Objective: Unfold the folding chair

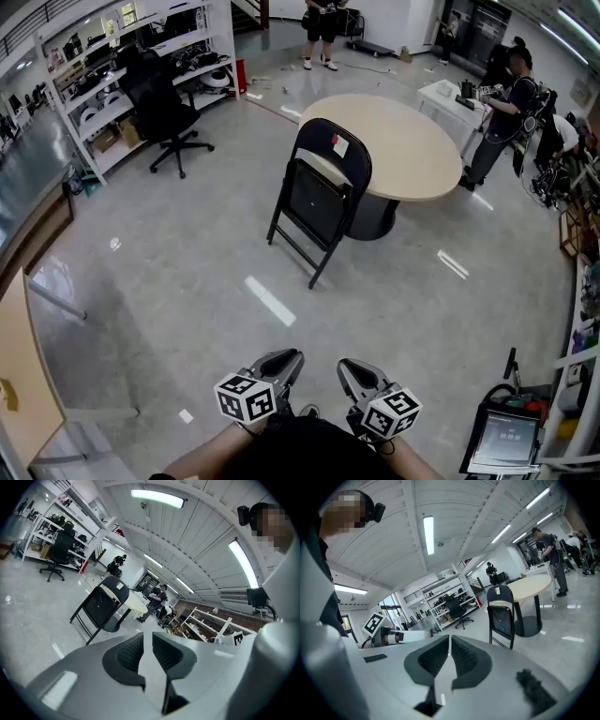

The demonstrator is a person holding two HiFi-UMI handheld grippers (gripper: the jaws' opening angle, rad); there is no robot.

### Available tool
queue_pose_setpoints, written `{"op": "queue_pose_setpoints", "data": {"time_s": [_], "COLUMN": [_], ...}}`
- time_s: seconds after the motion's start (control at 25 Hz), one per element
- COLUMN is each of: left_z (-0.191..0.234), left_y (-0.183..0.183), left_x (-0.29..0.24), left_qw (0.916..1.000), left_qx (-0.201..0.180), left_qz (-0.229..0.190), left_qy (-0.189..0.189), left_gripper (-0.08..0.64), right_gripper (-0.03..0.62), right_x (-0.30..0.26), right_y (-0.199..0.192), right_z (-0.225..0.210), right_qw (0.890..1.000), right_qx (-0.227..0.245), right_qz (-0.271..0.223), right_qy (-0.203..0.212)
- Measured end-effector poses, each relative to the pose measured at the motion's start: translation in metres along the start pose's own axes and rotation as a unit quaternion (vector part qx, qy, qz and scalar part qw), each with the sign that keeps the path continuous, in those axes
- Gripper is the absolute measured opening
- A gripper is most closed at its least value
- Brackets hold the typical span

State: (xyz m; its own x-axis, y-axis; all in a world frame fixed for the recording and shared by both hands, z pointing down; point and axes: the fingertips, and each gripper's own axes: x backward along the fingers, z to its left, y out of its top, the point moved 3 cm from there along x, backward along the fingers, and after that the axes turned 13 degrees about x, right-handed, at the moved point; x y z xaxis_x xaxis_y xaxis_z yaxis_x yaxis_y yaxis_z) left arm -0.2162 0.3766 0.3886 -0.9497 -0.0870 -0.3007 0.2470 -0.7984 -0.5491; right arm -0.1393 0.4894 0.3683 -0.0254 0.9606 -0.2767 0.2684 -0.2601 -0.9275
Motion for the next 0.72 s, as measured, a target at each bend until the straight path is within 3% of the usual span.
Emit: {"op": "queue_pose_setpoints", "data": {"time_s": [0.72], "left_z": [0.088], "left_y": [0.139], "left_x": [-0.056], "left_qw": [0.9976], "left_qx": [0.044], "left_qz": [0.004], "left_qy": [-0.052], "left_gripper": [0.066], "right_gripper": [0.012], "right_x": [-0.162], "right_y": [0.058], "right_z": [-0.032], "right_qw": [0.997], "right_qx": [0.039], "right_qz": [0.064], "right_qy": [-0.022]}}
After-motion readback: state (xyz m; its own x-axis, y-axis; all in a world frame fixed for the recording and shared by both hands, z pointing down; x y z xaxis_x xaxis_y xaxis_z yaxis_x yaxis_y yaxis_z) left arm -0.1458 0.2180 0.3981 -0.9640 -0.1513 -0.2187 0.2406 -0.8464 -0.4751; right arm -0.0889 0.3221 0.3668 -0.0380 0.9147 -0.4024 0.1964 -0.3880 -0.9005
